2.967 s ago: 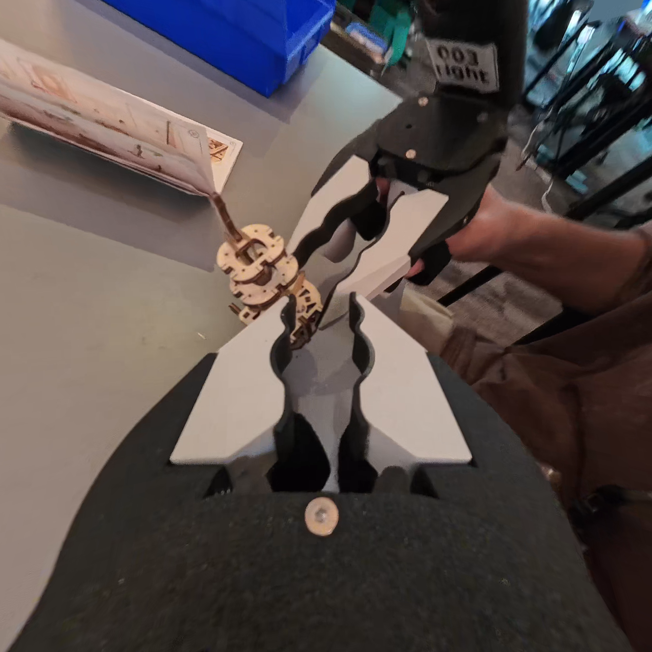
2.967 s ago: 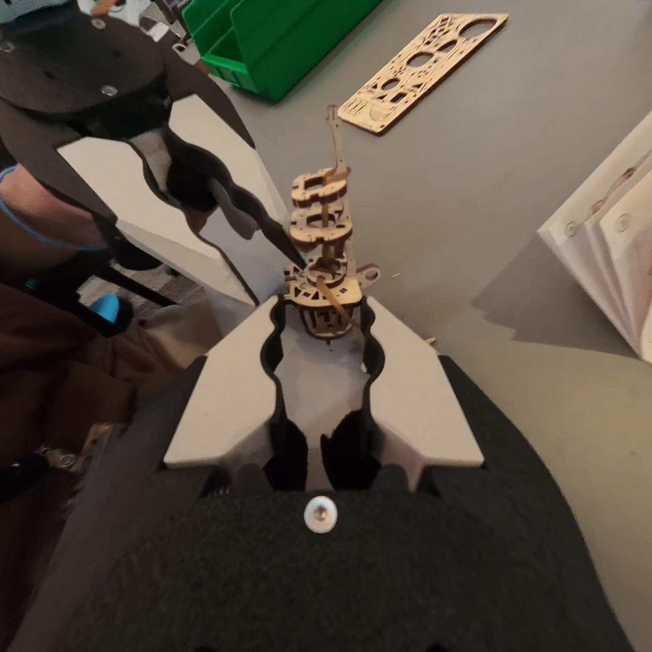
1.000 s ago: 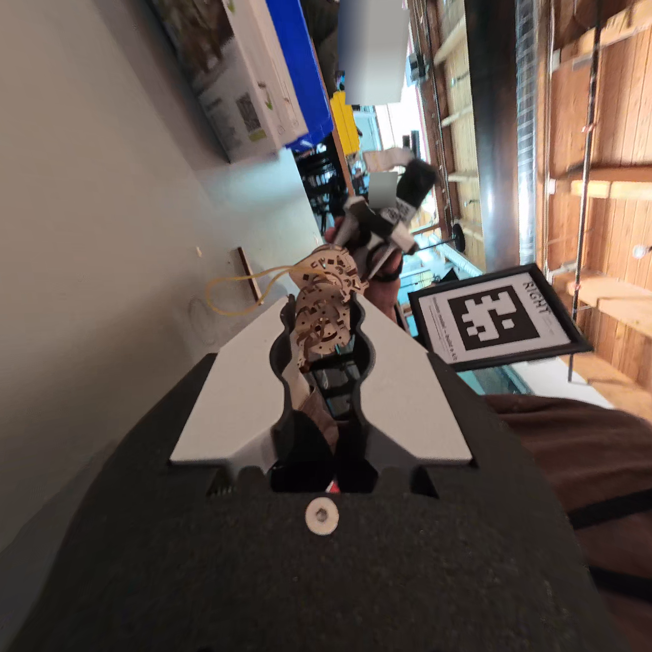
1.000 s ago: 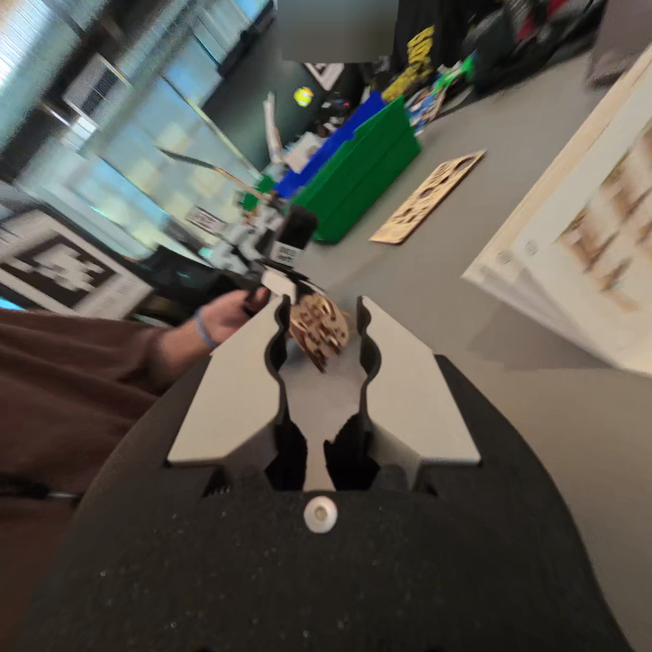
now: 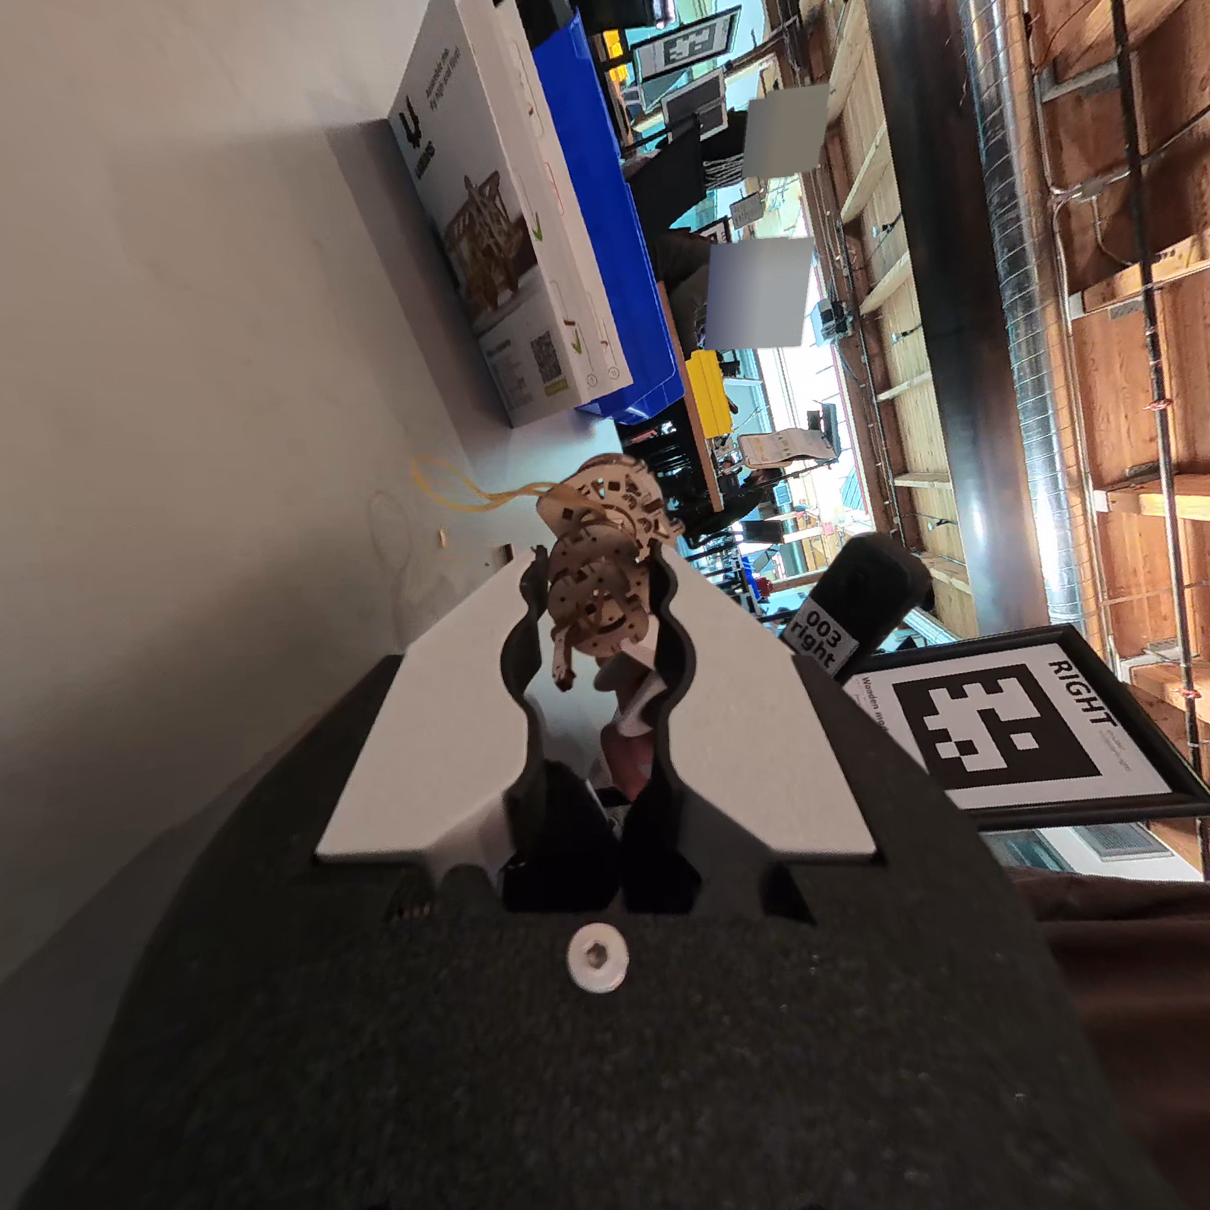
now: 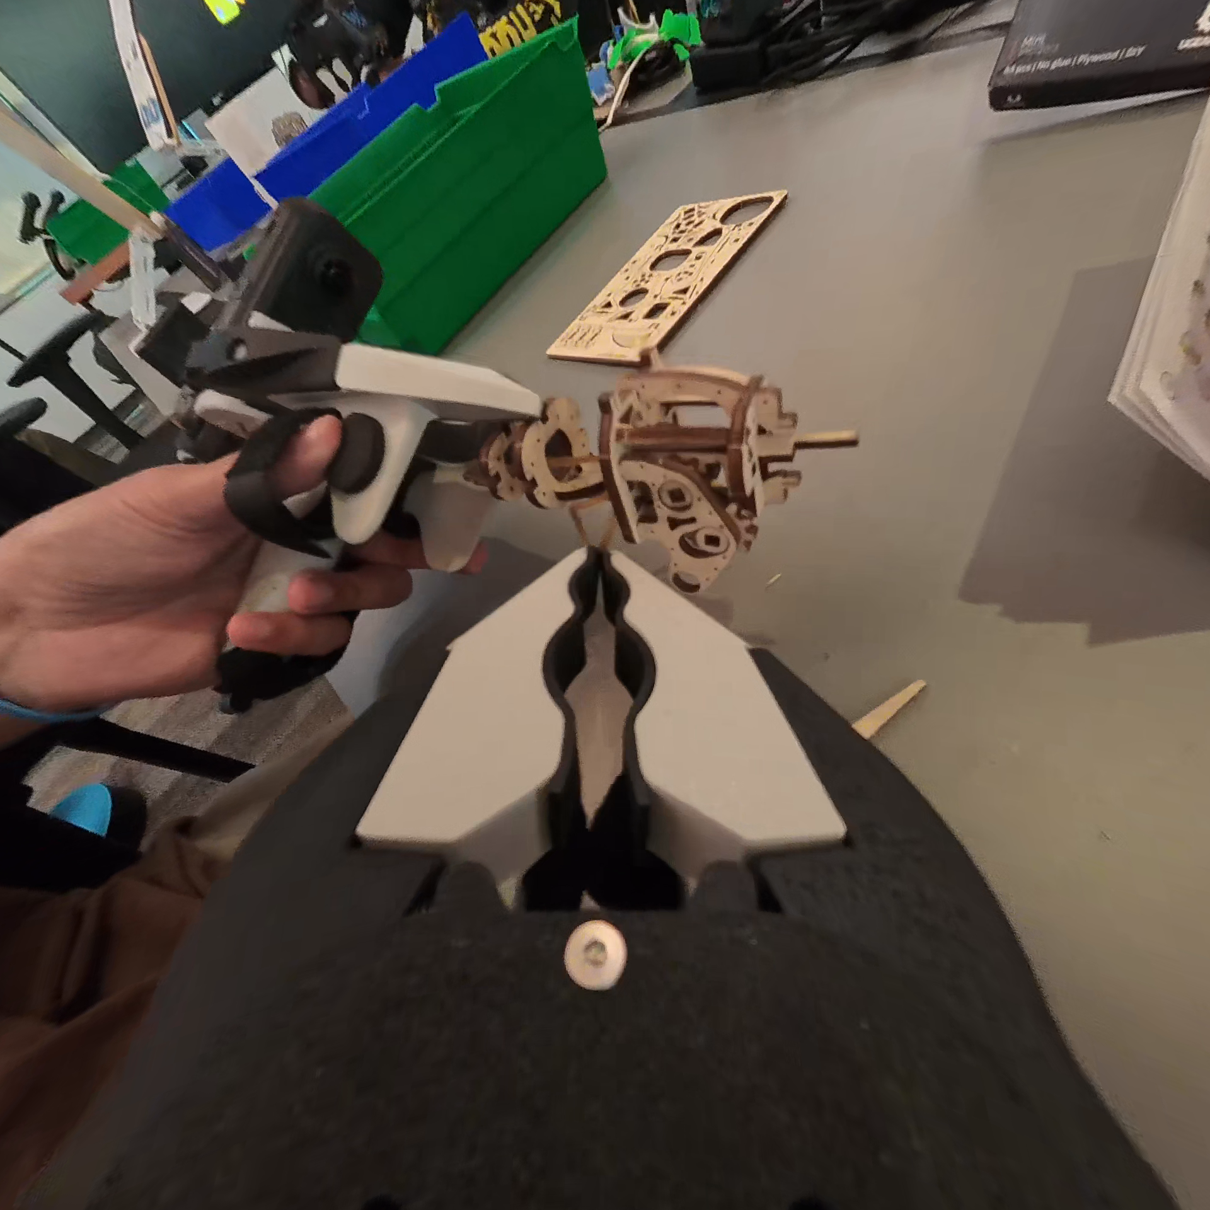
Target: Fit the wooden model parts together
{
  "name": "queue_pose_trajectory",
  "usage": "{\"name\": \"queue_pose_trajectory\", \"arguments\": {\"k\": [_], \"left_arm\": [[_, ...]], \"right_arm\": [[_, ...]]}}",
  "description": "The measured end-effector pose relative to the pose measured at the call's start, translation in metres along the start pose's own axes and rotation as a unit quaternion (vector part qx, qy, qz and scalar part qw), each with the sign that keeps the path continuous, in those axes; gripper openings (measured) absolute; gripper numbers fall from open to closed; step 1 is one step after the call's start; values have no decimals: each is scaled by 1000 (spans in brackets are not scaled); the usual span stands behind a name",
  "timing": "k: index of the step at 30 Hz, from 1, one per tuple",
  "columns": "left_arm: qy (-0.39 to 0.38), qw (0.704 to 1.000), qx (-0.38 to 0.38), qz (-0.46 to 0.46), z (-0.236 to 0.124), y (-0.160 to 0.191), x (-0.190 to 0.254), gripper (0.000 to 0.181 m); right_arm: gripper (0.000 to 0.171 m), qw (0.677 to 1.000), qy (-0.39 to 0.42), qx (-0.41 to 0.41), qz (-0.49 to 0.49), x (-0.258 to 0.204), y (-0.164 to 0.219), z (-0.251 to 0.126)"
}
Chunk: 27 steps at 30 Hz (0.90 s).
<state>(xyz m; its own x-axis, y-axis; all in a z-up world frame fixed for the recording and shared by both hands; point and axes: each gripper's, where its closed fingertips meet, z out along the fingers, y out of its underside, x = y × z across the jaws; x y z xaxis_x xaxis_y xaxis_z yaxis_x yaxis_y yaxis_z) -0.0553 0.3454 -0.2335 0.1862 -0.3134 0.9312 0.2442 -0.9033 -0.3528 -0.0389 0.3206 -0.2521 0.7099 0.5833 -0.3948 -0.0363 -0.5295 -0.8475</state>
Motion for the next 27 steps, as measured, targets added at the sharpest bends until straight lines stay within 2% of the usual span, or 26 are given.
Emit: {"name": "queue_pose_trajectory", "arguments": {"k": [6, 13, 16, 18, 23, 27], "left_arm": [[-11, 1000, 1, 8, 3, 3, -1, 29], [-7, 1000, -5, 8, 8, 7, 1, 28], [-10, 1000, 0, 2, 6, 6, -1, 29], [-14, 1000, 9, 3, 2, 2, -3, 28], [-6, 1000, 13, -14, 1, 0, -4, 29], [-11, 1000, 12, -6, 2, 1, -3, 29]], "right_arm": [[0, 1000, -15, 11, 6, -14, -5, 0], [0, 998, 10, 37, -47, -18, -21, -7], [0, 996, 34, 21, -80, -10, -21, -17], [0, 996, 39, -26, -80, -4, -6, -18], [25, 986, 77, -58, -134, 17, 9, -14], [29, 997, 35, -56, -49, 11, 14, -5]]}}
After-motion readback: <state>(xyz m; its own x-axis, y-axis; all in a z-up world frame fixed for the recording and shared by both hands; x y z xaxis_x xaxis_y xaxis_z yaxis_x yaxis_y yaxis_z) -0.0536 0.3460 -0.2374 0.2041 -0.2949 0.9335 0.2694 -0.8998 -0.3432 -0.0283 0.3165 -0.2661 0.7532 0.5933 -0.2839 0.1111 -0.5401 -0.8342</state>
